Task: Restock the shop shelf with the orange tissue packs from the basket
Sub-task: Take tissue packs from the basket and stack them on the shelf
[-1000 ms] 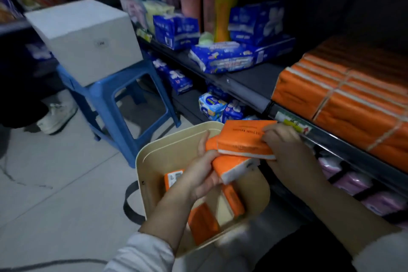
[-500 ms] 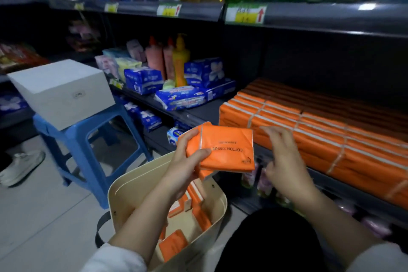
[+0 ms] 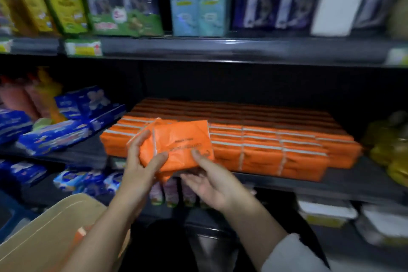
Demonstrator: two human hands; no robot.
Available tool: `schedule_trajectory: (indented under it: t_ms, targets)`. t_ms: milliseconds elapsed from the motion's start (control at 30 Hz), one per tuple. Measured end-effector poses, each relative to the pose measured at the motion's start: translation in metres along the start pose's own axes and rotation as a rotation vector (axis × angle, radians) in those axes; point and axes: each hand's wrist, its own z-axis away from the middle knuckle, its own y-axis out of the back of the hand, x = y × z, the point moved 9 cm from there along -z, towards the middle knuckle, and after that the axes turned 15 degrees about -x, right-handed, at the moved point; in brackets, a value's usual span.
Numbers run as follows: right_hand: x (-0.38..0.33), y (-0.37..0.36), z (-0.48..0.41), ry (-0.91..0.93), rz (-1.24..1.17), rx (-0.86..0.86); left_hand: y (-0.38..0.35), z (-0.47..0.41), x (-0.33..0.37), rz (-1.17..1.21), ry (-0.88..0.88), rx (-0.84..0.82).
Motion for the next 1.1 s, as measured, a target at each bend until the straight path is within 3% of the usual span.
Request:
schedule_trajectory:
  t_ms: [133,300,467,667,767,867,967,1100]
  targets:
    - [-0.026,0.036,0.02,0.077,-0.137,0.057,-0.05,-0.01,-0.006,-0.055,-0.004,-0.055]
    - [-0.088,0.089,0.05,0.262,-0.052,0.134,-0.111,-0.021,-0.023,0.089,0.138,-0.221]
    - [-0.179,0.136,0.114,0.467,0.244,0.288,-0.16,-0.031,-0.04,0.094,0.161,-0.297]
    - [-0.274,0.181,0.196,0.516,0.652,0.566,-0.217,-0.028,-0.047,0.17,0.209,-0.38]
    - [-0.307,0.206,0.225,0.425,1.045,0.768,-0.229,-0.029,-0.046,0.135,0.201,-0.411]
    - [-0.322,0.221,0.231,0.155,1.594,0.938,-0.235,-0.03,-0.046,0.116,0.207,-0.433]
    - [-0.31,0.232,0.213,-0.123,1.945,0.9,-0.234,-0.031,-0.048,0.114,0.195,-0.416]
    - [-0.299,0.239,0.182,-0.146,2.071,0.809,-0.231,-0.03,-0.055,0.117,0.226,-0.384]
